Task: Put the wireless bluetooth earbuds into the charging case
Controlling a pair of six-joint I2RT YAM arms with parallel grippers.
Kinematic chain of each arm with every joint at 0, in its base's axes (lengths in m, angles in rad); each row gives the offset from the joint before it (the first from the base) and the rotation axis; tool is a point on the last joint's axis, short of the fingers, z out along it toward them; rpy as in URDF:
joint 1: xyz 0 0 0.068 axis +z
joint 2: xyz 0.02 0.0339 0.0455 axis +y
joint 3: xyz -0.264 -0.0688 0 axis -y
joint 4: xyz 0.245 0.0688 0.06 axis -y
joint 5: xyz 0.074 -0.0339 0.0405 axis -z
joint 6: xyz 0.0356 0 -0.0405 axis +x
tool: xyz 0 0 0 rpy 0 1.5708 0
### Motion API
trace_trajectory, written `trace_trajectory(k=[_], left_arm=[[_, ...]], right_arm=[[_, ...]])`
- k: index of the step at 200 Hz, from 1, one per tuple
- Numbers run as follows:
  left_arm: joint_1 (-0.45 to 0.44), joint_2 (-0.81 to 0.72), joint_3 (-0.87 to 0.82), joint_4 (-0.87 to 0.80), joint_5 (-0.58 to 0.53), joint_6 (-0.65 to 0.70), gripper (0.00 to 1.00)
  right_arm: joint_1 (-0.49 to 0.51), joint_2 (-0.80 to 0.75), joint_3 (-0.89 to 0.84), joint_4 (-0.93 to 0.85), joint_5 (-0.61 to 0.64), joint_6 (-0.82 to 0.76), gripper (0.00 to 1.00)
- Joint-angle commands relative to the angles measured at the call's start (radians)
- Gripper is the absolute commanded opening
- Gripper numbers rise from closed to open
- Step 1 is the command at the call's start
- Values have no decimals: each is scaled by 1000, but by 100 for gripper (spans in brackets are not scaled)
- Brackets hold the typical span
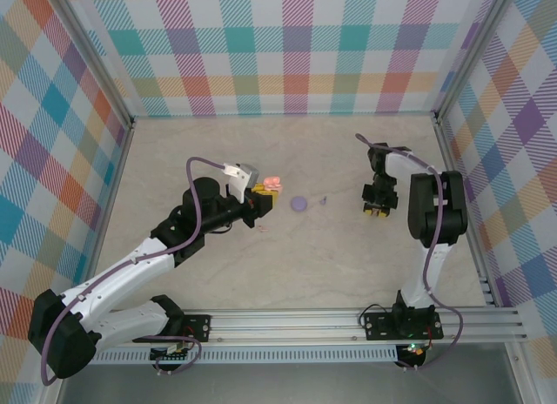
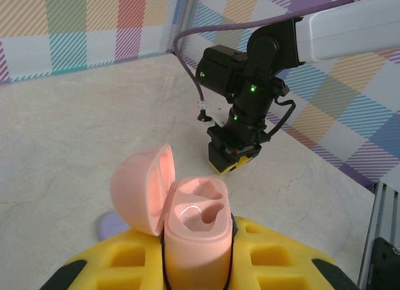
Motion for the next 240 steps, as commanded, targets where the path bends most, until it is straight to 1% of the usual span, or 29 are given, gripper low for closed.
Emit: trace_trajectory(k=[1, 62, 99, 114, 123, 136, 152, 170, 183, 194, 209, 223, 240], left_arm=[[-13, -17, -5, 27, 16, -8, 15], [-12, -28, -9, 20, 15, -8, 15], [-13, -33, -9, 13, 14, -8, 15], [-12, -36, -10, 11, 13, -7, 15], [-12, -40, -10, 10, 11, -7, 15], [-13, -43, -9, 6, 11, -5, 15], [-13, -46, -9, 2, 10, -2, 15], [-13, -46, -8, 3, 9, -1, 15], [-12, -44, -7, 6, 9, -1, 15], [-13, -42, -4, 7, 12, -2, 15], [-13, -40, -3, 9, 15, -2, 15], [-13, -39, -4, 10, 17, -2, 15], [-12, -38, 0, 8, 17, -1, 15]], right_arm=[[60, 33, 27, 69, -62, -78, 27], [219, -1, 25, 45, -123, -180, 27], [323, -36, 3, 39, -148, -226, 29], [329, -52, -6, 44, -139, -215, 31], [330, -63, -10, 48, -123, -211, 36], [329, -81, -14, 52, -120, -204, 38], [328, -113, -23, 67, -133, -193, 44], [329, -158, -37, 95, -173, -190, 45], [329, -174, -39, 114, -172, -168, 46], [329, -166, -23, 110, -142, -149, 45], [329, -137, 1, 97, -79, -116, 40], [327, -98, 28, 79, -8, -86, 31], [327, -45, 70, 39, 65, -50, 25]])
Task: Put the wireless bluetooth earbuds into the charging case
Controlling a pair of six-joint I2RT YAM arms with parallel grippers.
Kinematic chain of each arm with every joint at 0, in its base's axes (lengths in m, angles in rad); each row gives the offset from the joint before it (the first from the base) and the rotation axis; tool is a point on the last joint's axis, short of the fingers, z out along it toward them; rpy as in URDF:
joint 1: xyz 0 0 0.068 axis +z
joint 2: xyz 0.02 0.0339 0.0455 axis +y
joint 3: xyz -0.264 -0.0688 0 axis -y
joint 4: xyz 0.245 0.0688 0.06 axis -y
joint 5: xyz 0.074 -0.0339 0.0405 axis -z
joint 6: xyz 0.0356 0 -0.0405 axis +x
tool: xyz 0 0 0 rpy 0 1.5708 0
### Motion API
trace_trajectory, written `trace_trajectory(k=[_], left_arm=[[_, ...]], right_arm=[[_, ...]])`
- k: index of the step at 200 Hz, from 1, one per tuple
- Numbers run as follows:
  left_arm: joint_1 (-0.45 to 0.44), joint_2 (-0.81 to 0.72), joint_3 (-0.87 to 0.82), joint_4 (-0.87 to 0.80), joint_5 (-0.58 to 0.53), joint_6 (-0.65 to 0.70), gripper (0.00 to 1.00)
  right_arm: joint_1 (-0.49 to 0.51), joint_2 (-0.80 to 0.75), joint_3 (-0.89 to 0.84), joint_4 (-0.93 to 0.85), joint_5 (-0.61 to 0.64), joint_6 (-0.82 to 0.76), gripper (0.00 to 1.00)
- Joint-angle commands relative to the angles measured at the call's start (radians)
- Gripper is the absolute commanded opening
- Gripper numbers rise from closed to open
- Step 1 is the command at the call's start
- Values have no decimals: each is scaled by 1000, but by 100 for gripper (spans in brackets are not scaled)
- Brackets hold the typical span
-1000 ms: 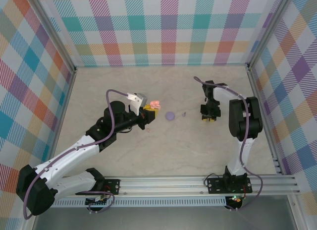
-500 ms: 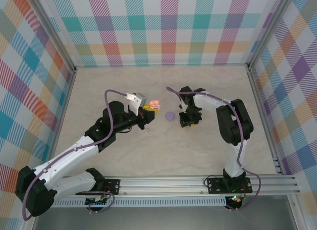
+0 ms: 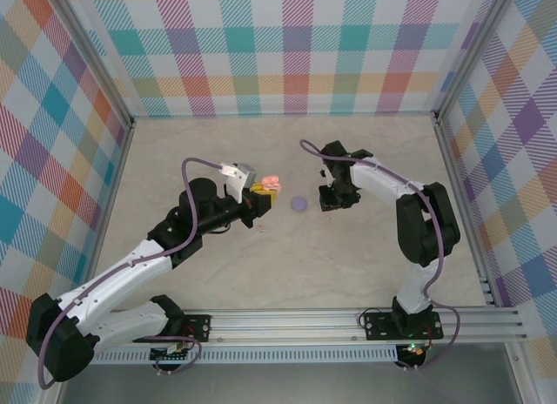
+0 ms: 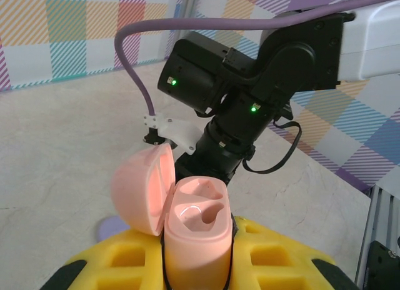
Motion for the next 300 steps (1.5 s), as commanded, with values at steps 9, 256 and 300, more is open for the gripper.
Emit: trace_trajectory(k=[9, 256, 300], left_arm=[[-13, -12, 1, 11, 17, 2, 15], [-12, -4, -5, 8, 9, 6, 15], [-13, -3, -13, 23, 10, 3, 15]], right_arm=[[-1, 91, 74, -63, 151, 96, 24], [103, 72, 54, 12, -150, -144, 25], [103, -39, -25, 103, -144, 45, 26]])
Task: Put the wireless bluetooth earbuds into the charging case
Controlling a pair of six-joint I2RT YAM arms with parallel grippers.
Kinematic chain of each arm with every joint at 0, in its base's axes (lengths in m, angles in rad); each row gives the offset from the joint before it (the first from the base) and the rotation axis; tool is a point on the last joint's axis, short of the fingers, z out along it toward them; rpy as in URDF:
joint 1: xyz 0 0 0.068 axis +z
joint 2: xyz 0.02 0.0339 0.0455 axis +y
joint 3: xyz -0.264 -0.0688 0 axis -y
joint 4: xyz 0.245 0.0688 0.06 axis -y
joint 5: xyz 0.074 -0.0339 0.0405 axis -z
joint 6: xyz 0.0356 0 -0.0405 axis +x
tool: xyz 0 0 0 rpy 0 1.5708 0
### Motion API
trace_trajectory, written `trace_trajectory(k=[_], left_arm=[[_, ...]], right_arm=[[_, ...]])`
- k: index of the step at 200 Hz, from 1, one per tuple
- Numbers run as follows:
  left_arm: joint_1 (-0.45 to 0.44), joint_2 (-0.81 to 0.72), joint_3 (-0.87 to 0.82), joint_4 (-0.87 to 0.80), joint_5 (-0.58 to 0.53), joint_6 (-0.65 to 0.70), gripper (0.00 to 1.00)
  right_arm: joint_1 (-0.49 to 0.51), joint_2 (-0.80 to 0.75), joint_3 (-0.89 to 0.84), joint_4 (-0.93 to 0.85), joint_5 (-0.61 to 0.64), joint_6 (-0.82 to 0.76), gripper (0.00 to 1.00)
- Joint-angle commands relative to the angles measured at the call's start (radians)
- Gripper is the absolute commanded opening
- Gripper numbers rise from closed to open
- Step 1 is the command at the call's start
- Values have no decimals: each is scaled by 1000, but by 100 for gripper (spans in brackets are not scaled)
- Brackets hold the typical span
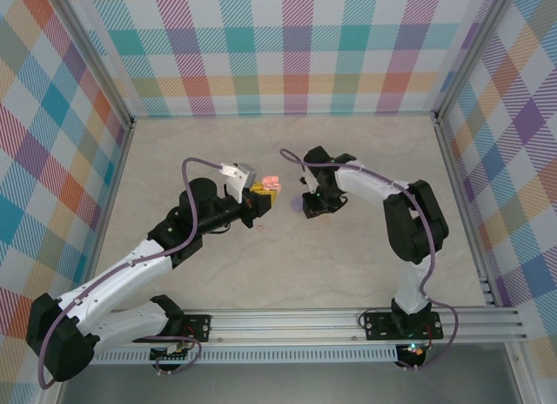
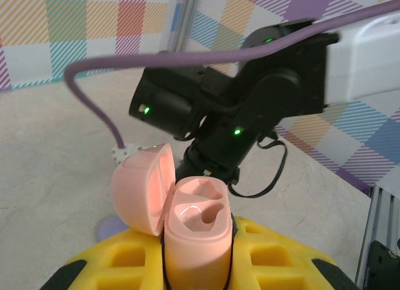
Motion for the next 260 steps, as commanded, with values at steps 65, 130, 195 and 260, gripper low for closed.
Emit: trace_trajectory(k=[65, 130, 195, 260], left_arm=[[-12, 0, -12, 30, 13, -1, 15], [-13, -4, -18, 32, 11, -3, 15], [-12, -19, -22, 21, 3, 2, 15], [-13, -22, -18, 15, 4, 6, 15]], right_arm=[[3, 37, -11, 63, 124, 325, 7], [10, 125, 40, 8, 175, 308, 7], [24, 118, 16, -82, 178, 241, 10], [25, 6, -49, -65, 168, 209, 13]])
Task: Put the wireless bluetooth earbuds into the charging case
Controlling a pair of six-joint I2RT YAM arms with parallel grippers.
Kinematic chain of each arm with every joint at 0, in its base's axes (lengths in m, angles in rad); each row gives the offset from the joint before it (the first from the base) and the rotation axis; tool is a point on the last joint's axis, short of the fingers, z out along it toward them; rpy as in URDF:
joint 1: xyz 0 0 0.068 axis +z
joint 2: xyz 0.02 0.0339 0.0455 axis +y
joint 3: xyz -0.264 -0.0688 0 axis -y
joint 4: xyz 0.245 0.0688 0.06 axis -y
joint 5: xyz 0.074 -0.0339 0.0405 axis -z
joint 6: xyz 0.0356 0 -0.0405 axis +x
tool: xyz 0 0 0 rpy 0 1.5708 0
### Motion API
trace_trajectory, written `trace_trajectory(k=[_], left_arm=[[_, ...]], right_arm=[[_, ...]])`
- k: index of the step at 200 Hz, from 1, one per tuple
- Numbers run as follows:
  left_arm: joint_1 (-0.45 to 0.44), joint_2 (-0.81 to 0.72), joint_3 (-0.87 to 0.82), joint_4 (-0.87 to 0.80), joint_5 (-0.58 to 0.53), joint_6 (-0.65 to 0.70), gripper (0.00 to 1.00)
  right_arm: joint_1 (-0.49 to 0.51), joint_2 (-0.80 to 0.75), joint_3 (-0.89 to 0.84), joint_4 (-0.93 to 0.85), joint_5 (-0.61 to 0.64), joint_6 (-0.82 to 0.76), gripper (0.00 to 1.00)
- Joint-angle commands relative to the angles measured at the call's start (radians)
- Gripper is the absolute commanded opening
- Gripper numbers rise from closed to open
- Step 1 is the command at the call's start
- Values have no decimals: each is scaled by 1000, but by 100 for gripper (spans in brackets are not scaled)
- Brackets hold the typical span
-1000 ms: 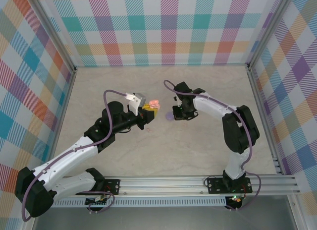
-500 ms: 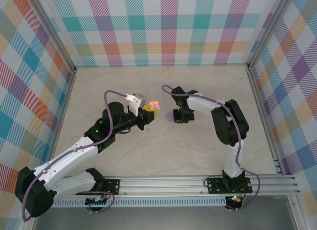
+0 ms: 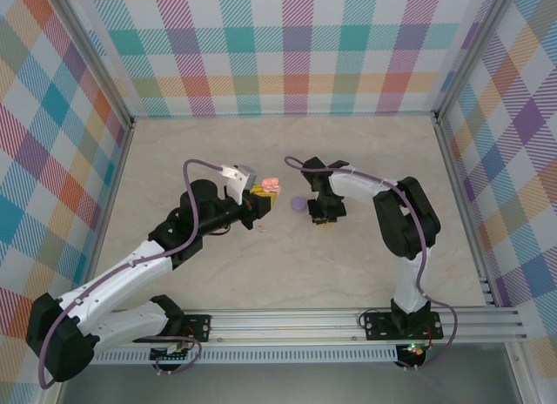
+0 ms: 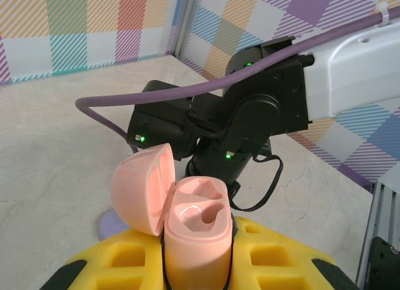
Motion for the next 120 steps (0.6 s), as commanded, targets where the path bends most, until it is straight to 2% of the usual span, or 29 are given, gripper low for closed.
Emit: trace_trajectory(k=[1, 15, 38, 64, 85, 120], left_arm=[[-13, -20, -2, 13, 4, 6, 15], [-12, -21, 1, 8, 3, 8, 15], [-13, -21, 1, 9, 1, 9, 15], [-13, -16, 2, 16, 6, 8, 15], [-13, -14, 3, 17, 9, 6, 15], [-13, -12, 3, 20, 9, 5, 15]], right_arm=[[6, -75, -18, -20, -11, -27, 13], [7, -109, -30, -3, -21, -21, 13], [6, -164, -52, 15, 2, 19, 20], [6, -157, -46, -23, 99, 94, 37], [6, -109, -25, -51, 114, 110, 41], [4, -35, 4, -59, 110, 115, 41]])
